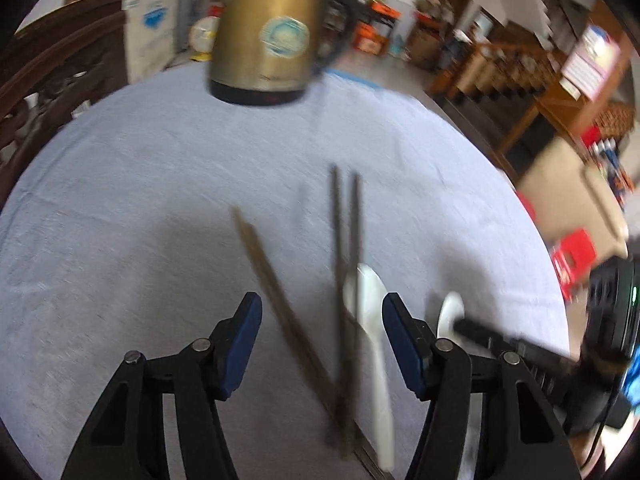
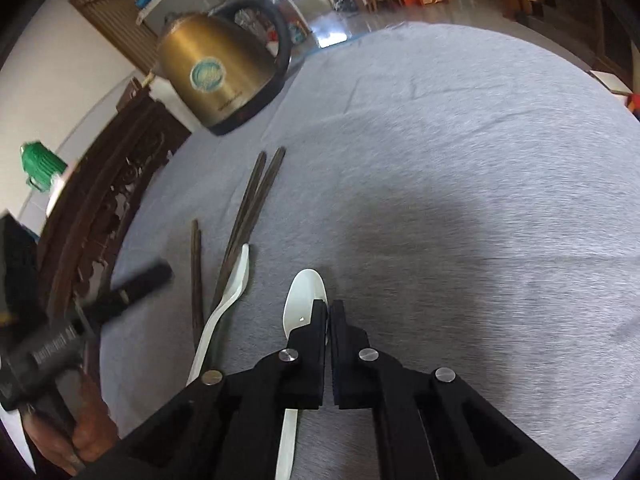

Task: Organize utensils

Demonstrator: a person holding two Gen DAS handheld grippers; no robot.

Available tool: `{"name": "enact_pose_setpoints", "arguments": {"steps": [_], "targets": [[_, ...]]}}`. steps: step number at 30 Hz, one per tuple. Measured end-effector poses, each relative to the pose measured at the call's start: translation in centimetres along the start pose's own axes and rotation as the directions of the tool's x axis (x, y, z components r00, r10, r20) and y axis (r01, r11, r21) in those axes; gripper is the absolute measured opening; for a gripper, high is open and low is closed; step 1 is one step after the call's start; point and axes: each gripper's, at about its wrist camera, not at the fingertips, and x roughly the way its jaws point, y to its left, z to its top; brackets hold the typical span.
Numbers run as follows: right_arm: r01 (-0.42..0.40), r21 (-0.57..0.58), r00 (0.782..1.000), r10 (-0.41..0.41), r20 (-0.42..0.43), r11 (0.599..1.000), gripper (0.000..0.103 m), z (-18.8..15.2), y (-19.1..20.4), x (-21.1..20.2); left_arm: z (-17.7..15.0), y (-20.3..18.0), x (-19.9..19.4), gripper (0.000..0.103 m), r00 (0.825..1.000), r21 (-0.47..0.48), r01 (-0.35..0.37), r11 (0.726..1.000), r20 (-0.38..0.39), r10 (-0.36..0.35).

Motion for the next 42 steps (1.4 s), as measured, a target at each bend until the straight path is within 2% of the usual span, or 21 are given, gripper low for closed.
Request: {"name": "enact_pose_setpoints", "arguments": {"steps": [5,8,9,10,11,13,15,17,22,24,25,27,28,29,32,36,39,42], "targets": [[0.013,0.023,0.999,-0.014,0.041,1.0,0.003,-0.1,-1.6,-2.2,-2.4,-2.5,0.0,0.064,0.999,0.128,-0.006,0.992,-0.041,0.012],[-0.006,0.045,1.0,0.005,0.03,0.999,0.003,-0.4,-2.2,-2.4,-3.0,-2.8,1.0,0.061,0.995,0.142,-0.035,0.989,-0.086,0.048],[-0.008,0.047,1.0,0.006,0.028,0.999,0.003,-0.6,-2.1,-2.4,-3.2,-2.7,1.4,0.058,0.993,0.144,-0.048,0.988,-0.097,0.062],[-0.009,0.047,1.0,0.008,0.027,0.999,0.003,-0.8,-2.1,-2.4,-3.5,-2.4,1.6,0.048,0.992,0.146,-0.064,0.987,-0.102,0.079],[-0.013,0.046,1.0,0.012,0.025,0.999,0.003,-1.1,-1.9,-2.5,-3.6,-2.3,1.2,0.033,0.993,0.154,-0.074,0.985,-0.082,0.088],[-0.02,0.039,0.999,0.019,0.028,0.999,0.003,-1.5,-1.6,-2.7,-3.9,-1.3,0.7,0.019,0.993,0.131,-0.054,0.99,-0.098,0.067],[-0.025,0.036,0.999,0.024,0.03,0.999,0.003,-1.9,-1.5,-3.0,-4.2,0.1,-0.1,0.015,0.993,0.09,-0.033,0.995,-0.106,0.042],[-0.029,0.036,0.999,0.028,0.031,0.999,0.002,-2.1,-1.3,-3.3,-4.8,0.9,-1.1,0.013,0.995,0.088,-0.03,0.996,-0.096,0.039],[-0.027,0.004,0.999,0.027,0.024,1.0,0.002,-3.0,-0.7,-4.0,-7.4,4.0,-4.5,0.013,0.995,0.066,0.024,0.997,-0.096,-0.018],[-0.023,-0.013,1.0,0.023,0.013,1.0,0.002,-3.4,-0.4,-3.9,-8.7,5.2,-5.8,0.014,0.995,0.065,0.021,0.998,-0.101,-0.015],[-0.021,-0.017,1.0,0.021,0.006,1.0,0.002,-3.6,-0.4,-3.9,-9.2,5.8,-6.3,0.018,0.994,0.059,0.025,0.998,-0.108,-0.019],[-0.017,-0.025,1.0,0.017,-0.008,1.0,0.002,-3.7,-0.3,-3.6,-10.0,7.0,-7.0,0.038,0.993,0.044,0.02,0.999,-0.118,-0.014],[-0.014,-0.03,1.0,0.014,-0.015,0.999,0.004,-3.7,-0.2,-3.5,-9.9,7.3,-7.4,0.054,0.994,0.038,0.011,0.999,-0.109,-0.006],[-0.014,-0.033,1.0,0.014,-0.02,0.999,0.006,-3.6,-0.2,-3.4,-9.7,7.6,-7.6,0.059,0.996,0.031,-0.005,1.0,-0.09,0.008],[0.001,-0.033,0.999,-0.002,-0.032,0.999,0.006,-3.3,0.0,-3.1,-8.4,7.4,-8.3,0.059,0.998,0.037,-0.03,0.999,-0.05,0.032],[0.004,-0.009,0.999,-0.005,-0.042,1.0,0.008,-2.6,-0.4,-2.7,-7.0,4.1,-8.0,0.059,1.0,0.143,-0.01,0.99,-0.021,0.013],[0.007,0.001,0.998,-0.006,-0.058,1.0,0.012,-2.4,-0.6,-2.4,-6.7,2.4,-6.9,0.059,0.999,0.216,0.011,0.976,-0.034,-0.004],[-0.007,0.004,0.997,0.007,-0.08,1.0,0.017,-2.4,-0.5,-1.9,-6.5,2.1,-5.6,0.059,0.998,0.238,0.039,0.97,-0.063,-0.025]]}}
